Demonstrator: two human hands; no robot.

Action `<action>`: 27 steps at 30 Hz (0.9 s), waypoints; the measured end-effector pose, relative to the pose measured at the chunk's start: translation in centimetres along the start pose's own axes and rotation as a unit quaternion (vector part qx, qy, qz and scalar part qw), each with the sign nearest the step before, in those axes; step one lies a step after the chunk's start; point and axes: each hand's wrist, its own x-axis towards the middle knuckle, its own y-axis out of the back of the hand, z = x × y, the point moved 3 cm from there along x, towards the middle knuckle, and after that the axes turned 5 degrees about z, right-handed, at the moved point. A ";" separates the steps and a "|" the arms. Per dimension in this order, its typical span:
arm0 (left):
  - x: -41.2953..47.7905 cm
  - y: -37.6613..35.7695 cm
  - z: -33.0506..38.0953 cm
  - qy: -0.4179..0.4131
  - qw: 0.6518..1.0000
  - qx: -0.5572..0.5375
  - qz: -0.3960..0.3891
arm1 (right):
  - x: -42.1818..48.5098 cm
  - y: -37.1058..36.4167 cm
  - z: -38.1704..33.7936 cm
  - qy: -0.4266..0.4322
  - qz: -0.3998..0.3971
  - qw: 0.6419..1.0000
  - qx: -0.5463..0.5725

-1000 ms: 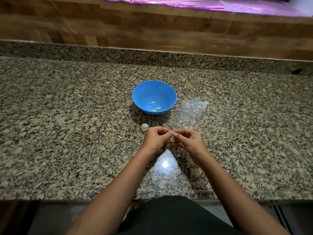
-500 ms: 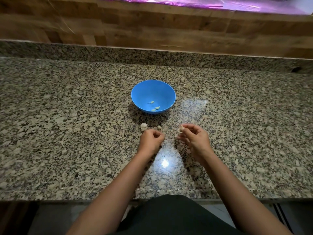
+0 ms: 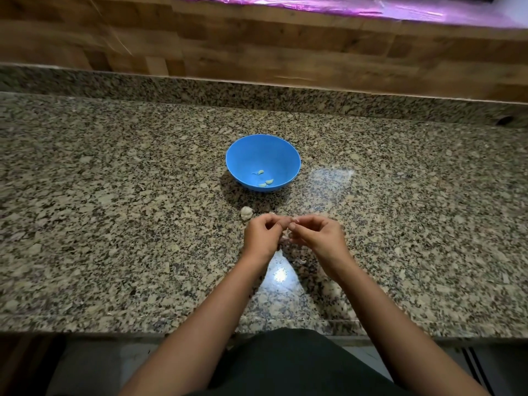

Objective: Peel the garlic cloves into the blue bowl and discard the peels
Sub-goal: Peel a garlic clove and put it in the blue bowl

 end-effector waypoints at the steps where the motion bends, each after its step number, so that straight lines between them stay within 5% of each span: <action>1: -0.1 -0.1 0.0 0.019 1.000 -0.017 0.007 | 0.0 -0.1 -0.1 0.005 0.004 1.000 0.000; 8: -0.3 -1.0 0.1 0.177 0.972 -0.154 -0.011 | -0.4 -0.7 0.7 0.175 0.072 0.946 -0.263; 14: 0.0 -0.8 -0.4 0.171 0.971 -0.170 -0.005 | 0.1 -0.1 1.3 0.001 0.073 0.997 -0.016; 24: 0.2 -0.6 0.0 0.093 0.991 -0.100 0.011 | 0.1 -0.2 1.0 -0.129 0.040 0.971 0.195; 27: 0.4 0.2 -0.1 0.040 0.998 0.034 0.024 | 0.1 0.2 0.9 -0.155 0.040 0.967 0.196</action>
